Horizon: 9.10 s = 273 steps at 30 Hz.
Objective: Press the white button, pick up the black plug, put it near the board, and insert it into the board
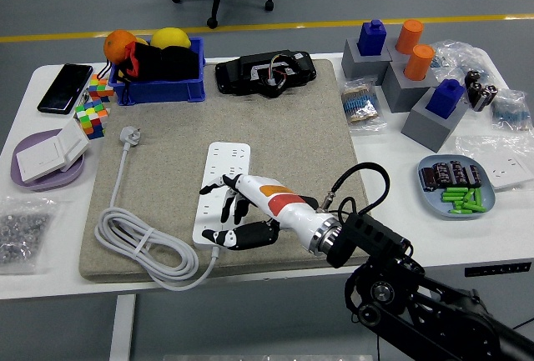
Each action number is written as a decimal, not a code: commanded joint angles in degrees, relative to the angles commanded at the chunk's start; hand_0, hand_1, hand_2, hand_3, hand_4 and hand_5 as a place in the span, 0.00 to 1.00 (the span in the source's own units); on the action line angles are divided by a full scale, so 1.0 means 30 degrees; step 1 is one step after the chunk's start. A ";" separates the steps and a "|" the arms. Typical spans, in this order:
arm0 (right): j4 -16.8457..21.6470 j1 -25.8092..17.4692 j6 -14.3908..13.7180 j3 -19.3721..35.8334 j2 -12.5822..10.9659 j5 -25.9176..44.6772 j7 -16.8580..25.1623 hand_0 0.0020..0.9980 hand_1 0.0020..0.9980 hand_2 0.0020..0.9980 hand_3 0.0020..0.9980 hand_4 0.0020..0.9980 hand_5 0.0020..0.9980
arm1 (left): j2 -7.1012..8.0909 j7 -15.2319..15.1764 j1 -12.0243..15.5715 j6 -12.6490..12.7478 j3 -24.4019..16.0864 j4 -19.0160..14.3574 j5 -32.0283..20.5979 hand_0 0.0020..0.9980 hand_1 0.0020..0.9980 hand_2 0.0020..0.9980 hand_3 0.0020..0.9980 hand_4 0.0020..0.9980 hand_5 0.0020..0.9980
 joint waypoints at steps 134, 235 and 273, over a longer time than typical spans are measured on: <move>-0.3011 -0.0946 -0.0177 0.3839 -0.1308 -0.1527 0.3813 0.73 0.75 0.73 0.68 0.83 0.18 | 0.0003 0.0021 -0.0055 -0.0031 -0.0200 0.0000 0.0143 0.65 0.64 0.63 0.67 0.51 0.09; -0.5348 -0.2099 -0.0523 0.4540 -0.1711 -0.0465 0.5706 0.36 0.46 0.49 0.44 0.88 0.03 | -0.0017 -0.0026 -0.0295 -0.0079 0.0048 0.0000 -0.0138 0.65 0.64 0.64 0.68 0.52 0.11; -0.2861 0.0438 -0.1897 0.1841 -0.0685 0.0180 0.5629 0.30 0.41 0.42 0.45 0.86 0.00 | 0.0121 0.0045 -0.0127 -0.0099 -0.0028 0.0000 0.0157 0.65 0.64 0.64 0.68 0.52 0.11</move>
